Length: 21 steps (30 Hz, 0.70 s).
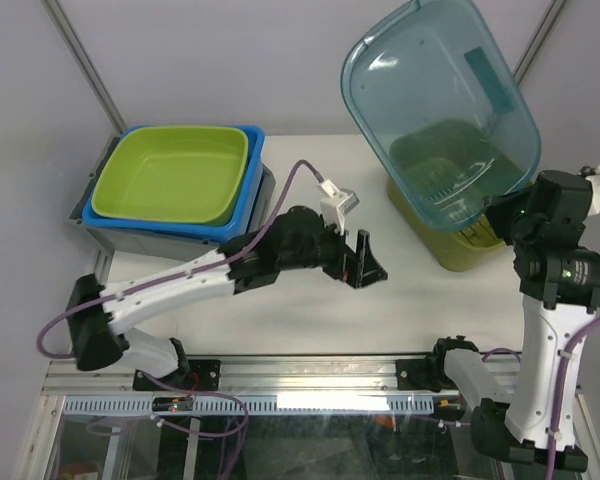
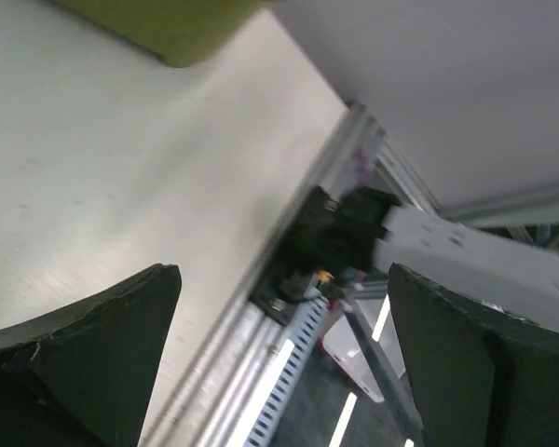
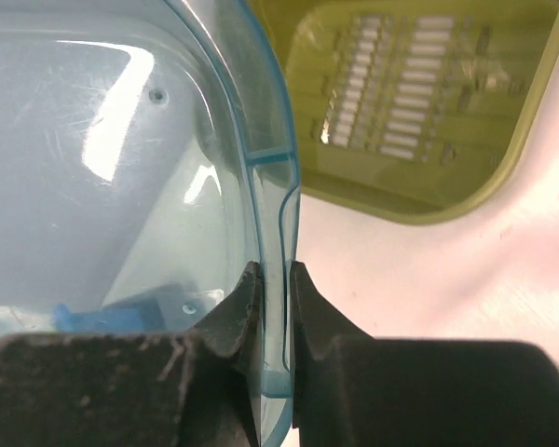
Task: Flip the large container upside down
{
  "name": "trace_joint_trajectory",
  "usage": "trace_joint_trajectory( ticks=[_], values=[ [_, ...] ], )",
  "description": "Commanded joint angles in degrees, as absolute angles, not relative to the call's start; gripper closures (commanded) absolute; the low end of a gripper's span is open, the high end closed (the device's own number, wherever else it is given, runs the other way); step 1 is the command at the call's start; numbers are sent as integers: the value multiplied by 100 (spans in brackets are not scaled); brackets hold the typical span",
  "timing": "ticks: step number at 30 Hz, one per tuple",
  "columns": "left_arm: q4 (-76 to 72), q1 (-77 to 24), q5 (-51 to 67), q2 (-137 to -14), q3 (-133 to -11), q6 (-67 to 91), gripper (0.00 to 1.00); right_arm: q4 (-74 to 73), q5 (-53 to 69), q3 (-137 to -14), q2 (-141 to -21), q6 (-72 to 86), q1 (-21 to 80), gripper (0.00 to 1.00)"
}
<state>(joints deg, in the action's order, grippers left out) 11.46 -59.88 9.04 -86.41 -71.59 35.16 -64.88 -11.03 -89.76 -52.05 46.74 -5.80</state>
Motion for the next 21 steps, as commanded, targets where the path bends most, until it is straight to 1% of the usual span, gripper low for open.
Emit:
trace_joint_trajectory(
  ticks=[1,6,8,10,13,15,17,21],
  values=[
    [1616,-6843,-238,-7274,-6806,3482,1,-5785,-246,-8291,-5268,4975,-591,100],
    [1850,-7174,-1155,-5831,-6119,3987,1,-5361,370,-7288,-5271,5222,-453,100],
    [1836,-7181,-1503,-5238,-5856,4099,1,-5246,369,-7002,-5315,5303,-180,100],
    [1856,-7178,-1816,-4774,-5796,3999,1,-5205,30,-6872,-5423,5429,356,100],
    [2012,-7186,-2121,-4648,-6027,3779,1,-5268,-861,-6872,-5690,5675,1737,100],
    [2190,-7186,-2336,-4738,-6228,3668,1,-5472,-1323,-6862,-5900,6076,2286,100],
    [2290,-7179,-2533,-4745,-6296,3688,1,-5627,-1575,-6684,-5990,6391,2521,100],
    [2285,-7180,-2768,-4515,-6118,3815,1,-5528,-1656,-5976,-5781,6810,2573,100]
  ],
)
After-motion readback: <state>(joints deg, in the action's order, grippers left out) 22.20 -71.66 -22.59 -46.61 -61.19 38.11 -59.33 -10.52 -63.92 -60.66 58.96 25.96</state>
